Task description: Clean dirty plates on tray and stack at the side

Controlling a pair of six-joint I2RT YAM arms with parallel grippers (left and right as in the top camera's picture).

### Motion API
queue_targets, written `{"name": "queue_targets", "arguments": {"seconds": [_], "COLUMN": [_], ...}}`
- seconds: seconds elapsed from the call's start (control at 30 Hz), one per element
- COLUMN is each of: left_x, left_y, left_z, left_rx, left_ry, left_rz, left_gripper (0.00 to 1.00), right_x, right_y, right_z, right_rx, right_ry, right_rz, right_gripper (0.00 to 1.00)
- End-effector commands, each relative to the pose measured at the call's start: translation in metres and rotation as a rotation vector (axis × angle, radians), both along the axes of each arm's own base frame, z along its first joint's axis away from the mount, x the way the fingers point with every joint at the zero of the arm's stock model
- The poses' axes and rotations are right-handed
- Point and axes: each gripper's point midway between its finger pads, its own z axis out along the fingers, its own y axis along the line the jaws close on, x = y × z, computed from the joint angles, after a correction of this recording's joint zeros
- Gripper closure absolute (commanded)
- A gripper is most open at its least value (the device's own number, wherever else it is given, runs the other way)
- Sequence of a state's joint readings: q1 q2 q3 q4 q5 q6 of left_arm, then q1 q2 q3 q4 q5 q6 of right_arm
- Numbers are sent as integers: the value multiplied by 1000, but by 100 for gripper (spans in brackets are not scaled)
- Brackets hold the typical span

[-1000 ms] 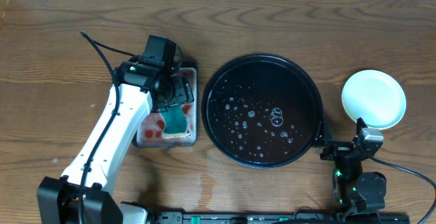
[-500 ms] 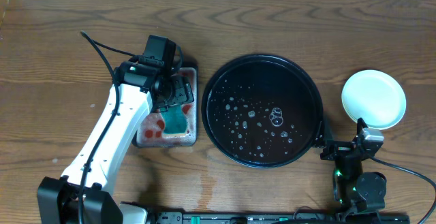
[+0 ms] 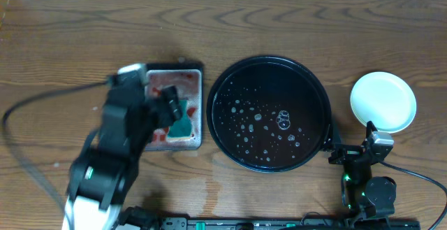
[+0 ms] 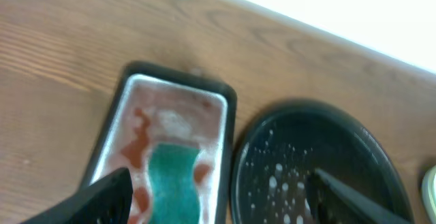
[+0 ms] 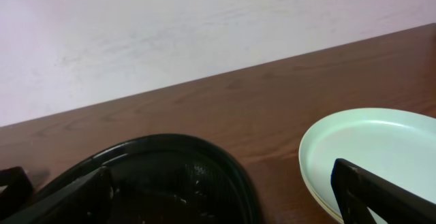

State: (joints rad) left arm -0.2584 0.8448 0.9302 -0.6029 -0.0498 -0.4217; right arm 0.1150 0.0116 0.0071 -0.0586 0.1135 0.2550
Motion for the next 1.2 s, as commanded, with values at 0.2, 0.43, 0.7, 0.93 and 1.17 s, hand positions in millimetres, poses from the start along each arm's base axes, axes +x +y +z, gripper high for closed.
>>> {"name": "queue_targets", "arguments": {"seconds": [0.2,0.43,0.7,0.93,1.17], "left_x": [-38,-44,-38,-37,-37], "left_y": [51,53,55,55,55], "left_z": [-37,-54,-81,-116,-116], "left_rx": [-14,10,7,17,17], "left_ry": [-314,-468,-536,-449,-449], "left_rz": [130,121,131,130,130], "left_gripper": [18,18,18,18,18], "right_x": [0,0,0,0,0], "right_y": [-3,-3,-3,-3,-3], "right_z": [0,0,0,0,0], "right_rx": [-10,-10,-10,-10,-10], "right_ry": [-2,-2,-2,-2,-2], "right_rz": [-16,-16,-16,-16,-16], "right_gripper": [1,1,1,1,1]}}
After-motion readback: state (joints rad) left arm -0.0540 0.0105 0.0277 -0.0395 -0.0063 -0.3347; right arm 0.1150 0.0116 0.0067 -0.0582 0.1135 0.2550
